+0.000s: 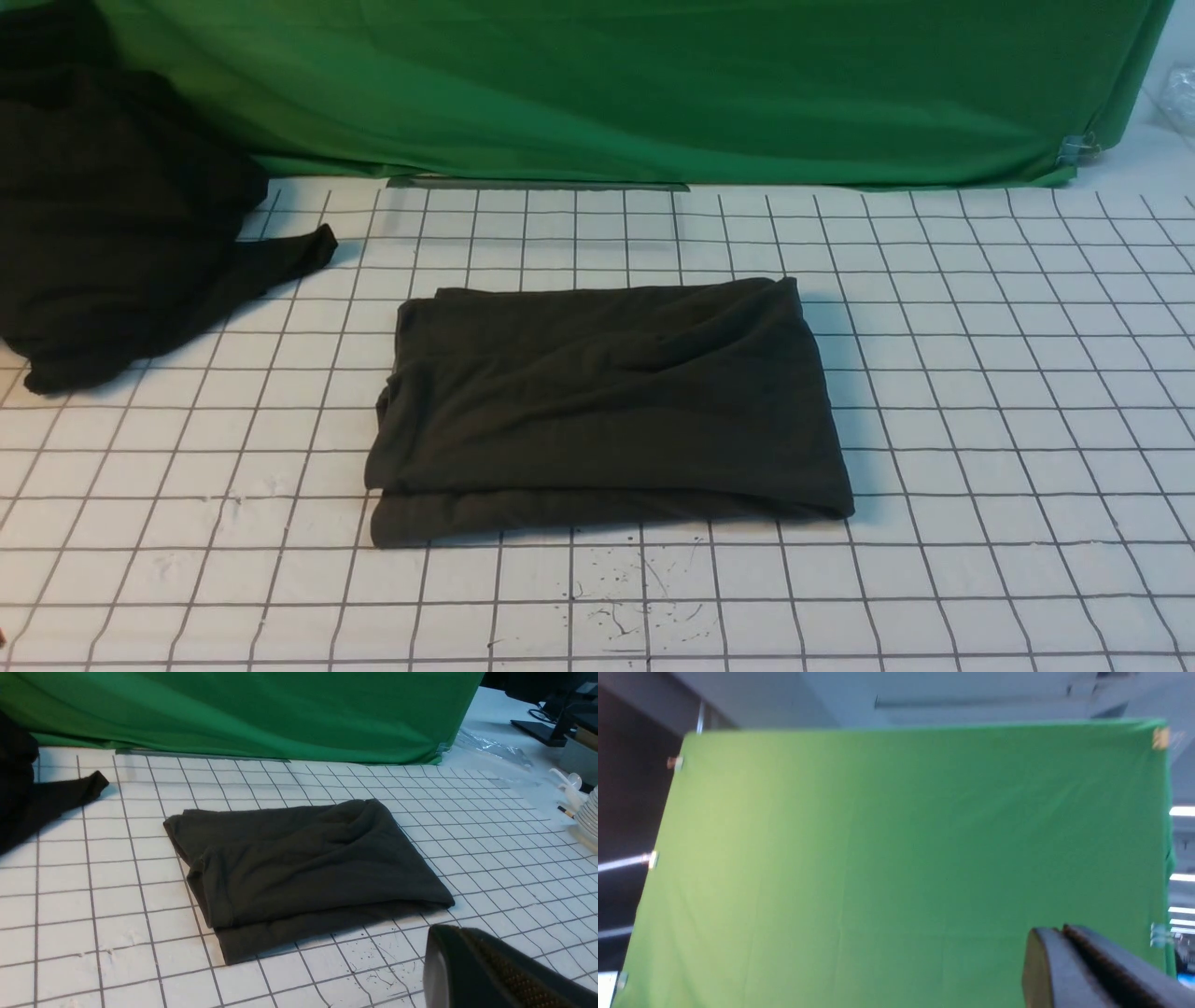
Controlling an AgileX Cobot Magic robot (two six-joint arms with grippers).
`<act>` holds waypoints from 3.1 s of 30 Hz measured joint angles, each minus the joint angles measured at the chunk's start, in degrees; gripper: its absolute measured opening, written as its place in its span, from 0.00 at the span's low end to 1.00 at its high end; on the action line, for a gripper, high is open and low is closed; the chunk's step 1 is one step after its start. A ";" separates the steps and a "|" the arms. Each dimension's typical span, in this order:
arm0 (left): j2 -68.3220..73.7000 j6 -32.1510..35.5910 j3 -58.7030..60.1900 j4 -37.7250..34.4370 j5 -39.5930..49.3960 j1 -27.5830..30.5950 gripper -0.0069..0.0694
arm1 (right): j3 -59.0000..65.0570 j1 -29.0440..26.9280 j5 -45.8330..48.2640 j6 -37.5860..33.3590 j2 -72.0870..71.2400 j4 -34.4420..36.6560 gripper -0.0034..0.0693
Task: Fold a long-sleeved shirt over a white checkered tablecloth.
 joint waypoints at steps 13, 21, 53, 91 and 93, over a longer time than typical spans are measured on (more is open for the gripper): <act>0.00 -0.43 0.95 -1.09 -0.89 0.00 0.09 | 0.19 0.00 2.05 0.05 -0.99 -0.08 0.11; 0.00 -0.43 0.95 -1.09 -0.89 0.00 0.09 | 0.36 -0.03 2.23 0.05 -0.99 -0.14 0.13; -5.48 7.46 34.64 11.46 -33.12 13.47 0.09 | 0.42 -0.07 4.38 1.51 -0.99 -0.14 0.24; -5.53 7.51 34.64 12.42 -33.35 13.47 0.09 | 21.79 -19.11 35.54 -8.86 -7.30 -1.32 0.36; -5.53 7.58 34.64 12.42 -33.35 13.47 0.09 | 21.79 -19.54 35.54 -7.27 -7.30 -1.41 0.36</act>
